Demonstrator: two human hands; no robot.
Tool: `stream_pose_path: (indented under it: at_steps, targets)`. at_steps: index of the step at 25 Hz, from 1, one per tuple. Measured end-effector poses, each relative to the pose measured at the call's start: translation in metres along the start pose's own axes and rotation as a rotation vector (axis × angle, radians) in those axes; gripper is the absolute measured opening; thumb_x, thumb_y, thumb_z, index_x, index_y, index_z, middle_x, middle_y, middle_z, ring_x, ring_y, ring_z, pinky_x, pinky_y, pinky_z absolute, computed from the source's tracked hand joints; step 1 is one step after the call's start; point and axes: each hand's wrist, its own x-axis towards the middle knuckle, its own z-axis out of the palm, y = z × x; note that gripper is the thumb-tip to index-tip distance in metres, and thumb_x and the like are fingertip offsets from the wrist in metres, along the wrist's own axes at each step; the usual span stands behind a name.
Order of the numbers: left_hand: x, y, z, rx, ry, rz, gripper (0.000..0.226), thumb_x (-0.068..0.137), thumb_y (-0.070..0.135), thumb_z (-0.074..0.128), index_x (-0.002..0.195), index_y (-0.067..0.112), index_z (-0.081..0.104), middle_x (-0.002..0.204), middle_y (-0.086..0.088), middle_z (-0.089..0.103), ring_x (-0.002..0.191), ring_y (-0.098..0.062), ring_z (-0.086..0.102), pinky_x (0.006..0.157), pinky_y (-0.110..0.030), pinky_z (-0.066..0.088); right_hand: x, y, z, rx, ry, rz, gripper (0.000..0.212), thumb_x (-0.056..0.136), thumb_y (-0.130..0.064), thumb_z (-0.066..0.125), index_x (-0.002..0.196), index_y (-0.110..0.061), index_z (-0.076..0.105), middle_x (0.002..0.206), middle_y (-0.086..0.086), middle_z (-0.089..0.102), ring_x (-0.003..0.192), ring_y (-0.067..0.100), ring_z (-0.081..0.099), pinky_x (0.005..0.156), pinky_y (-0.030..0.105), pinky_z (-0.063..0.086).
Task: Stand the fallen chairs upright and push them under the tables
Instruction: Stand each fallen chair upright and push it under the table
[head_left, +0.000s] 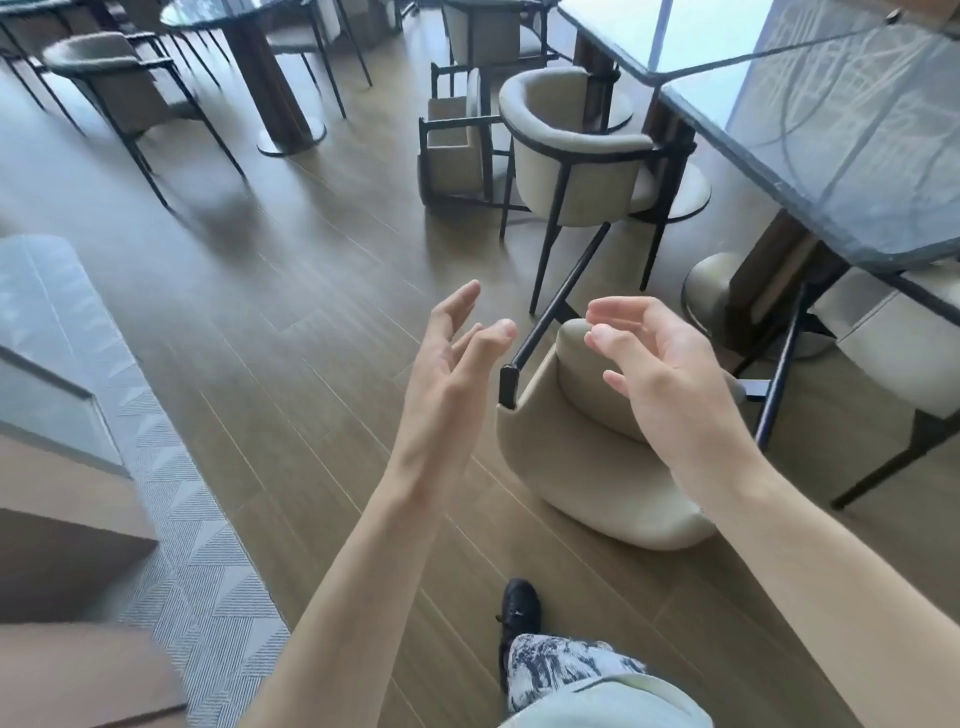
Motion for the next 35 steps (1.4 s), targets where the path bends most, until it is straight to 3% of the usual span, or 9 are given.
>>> stream_pose_path:
  at_steps: [6,11,18,21,26,29,35]
  targets:
    - [0.062,0.002,0.004,0.005,-0.127,0.008,0.071,0.072,0.061,0.059,0.141,0.044,0.049,0.122,0.044,0.056,0.127,0.016,0.046,0.105,-0.025,0.042,0.04,0.001,0.008,0.038,0.129,0.034,0.017,0.097,-0.028,0.06,0.112,-0.034,0.067,0.115,-0.017,0.068,0.108,-0.011,0.06,0.106,0.039,0.048]
    - [0.101,-0.003,0.021,-0.037,-0.217,0.006,0.073,0.072,0.058,0.06,0.142,0.039,0.05,0.127,0.039,0.056,0.127,0.014,0.047,0.108,-0.025,0.041,0.056,0.006,0.003,0.035,0.237,0.047,0.023,0.092,-0.035,0.058,0.114,-0.034,0.066,0.115,-0.018,0.069,0.109,-0.011,0.06,0.105,0.037,0.048]
    - [0.136,-0.001,0.06,-0.049,-0.431,0.013,0.067,0.07,0.058,0.059,0.135,0.043,0.053,0.113,0.046,0.06,0.127,0.01,0.051,0.106,-0.025,0.042,0.061,0.006,-0.004,0.071,0.424,0.089,0.021,0.099,-0.021,0.058,0.115,-0.031,0.066,0.117,-0.016,0.069,0.11,-0.01,0.06,0.105,0.033,0.048]
    - [0.146,-0.011,0.07,-0.06,-0.516,0.001,0.057,0.076,0.052,0.061,0.132,0.045,0.054,0.119,0.038,0.062,0.129,0.006,0.052,0.109,-0.028,0.041,0.065,0.01,0.001,0.061,0.513,0.109,0.021,0.099,-0.018,0.058,0.114,-0.029,0.067,0.115,-0.015,0.069,0.107,-0.011,0.061,0.101,0.029,0.049]
    - [0.163,-0.036,0.08,-0.204,-0.458,-0.12,0.045,0.083,0.038,0.059,0.128,0.033,0.064,0.129,0.018,0.067,0.124,-0.004,0.06,0.111,-0.04,0.044,0.068,0.02,0.019,0.128,0.624,0.16,0.022,0.098,-0.014,0.059,0.112,-0.029,0.068,0.108,-0.024,0.071,0.109,-0.01,0.062,0.103,0.027,0.048]
    - [0.183,-0.052,0.093,-0.276,-0.437,-0.159,0.045,0.084,0.035,0.057,0.127,0.027,0.066,0.128,0.014,0.069,0.118,-0.007,0.065,0.104,-0.037,0.047,0.084,0.033,0.02,0.178,0.654,0.157,0.022,0.098,-0.015,0.059,0.112,-0.028,0.068,0.107,-0.028,0.07,0.108,-0.011,0.062,0.102,0.027,0.049]
    - [0.213,-0.108,0.115,-0.331,-0.4,-0.194,0.04,0.087,0.032,0.055,0.124,0.023,0.067,0.127,0.004,0.071,0.113,-0.012,0.069,0.091,-0.029,0.048,0.117,0.085,0.012,0.28,0.728,0.191,0.021,0.098,-0.014,0.058,0.113,-0.022,0.07,0.109,-0.016,0.073,0.112,0.001,0.065,0.105,0.037,0.049]
